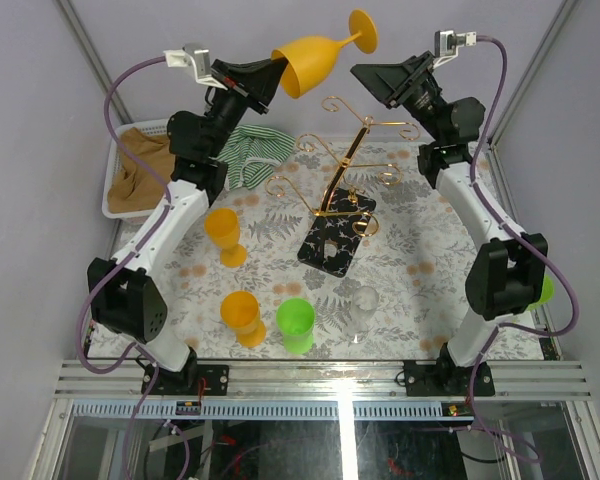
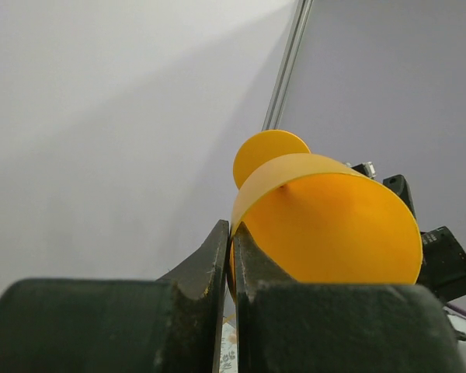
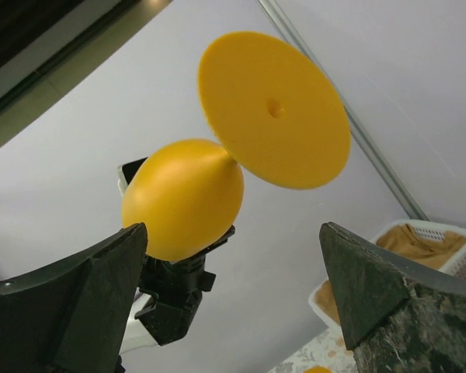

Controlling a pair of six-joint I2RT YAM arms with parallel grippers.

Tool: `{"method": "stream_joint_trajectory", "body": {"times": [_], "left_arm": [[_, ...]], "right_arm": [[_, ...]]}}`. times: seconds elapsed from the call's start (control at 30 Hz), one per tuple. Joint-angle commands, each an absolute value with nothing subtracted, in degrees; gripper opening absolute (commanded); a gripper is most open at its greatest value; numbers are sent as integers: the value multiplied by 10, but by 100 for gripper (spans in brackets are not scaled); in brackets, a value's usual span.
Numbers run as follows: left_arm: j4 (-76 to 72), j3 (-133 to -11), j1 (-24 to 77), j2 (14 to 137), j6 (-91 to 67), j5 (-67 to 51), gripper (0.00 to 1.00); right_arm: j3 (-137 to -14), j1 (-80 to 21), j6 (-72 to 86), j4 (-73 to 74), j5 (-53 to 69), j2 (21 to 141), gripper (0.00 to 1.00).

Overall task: Place the wine glass upside down on the wine glass rack
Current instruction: Turn the wine glass upside down at the wine rack.

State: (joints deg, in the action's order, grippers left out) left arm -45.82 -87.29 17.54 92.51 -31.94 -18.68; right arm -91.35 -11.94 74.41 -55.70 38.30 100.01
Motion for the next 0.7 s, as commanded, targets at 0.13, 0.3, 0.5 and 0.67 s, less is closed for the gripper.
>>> {"method": "stream_joint_trajectory", "body": {"times": [0.13, 0.3, 0.5, 0.67], "left_arm": [[-510, -870, 193, 927, -304, -175, 0], [-528, -861, 203, 934, -321, -180, 0], [-532, -859, 215, 942, -330, -182, 0], [-540, -857, 219, 948, -337, -177, 0]], "right_arm": [[-970, -141, 853, -752, 327, 1054, 99], [-983, -150, 823, -752, 302, 1062, 99], [-1018, -164, 806, -765, 275, 1082, 92], [-1044, -175, 803, -762, 274, 1097, 61]]}}
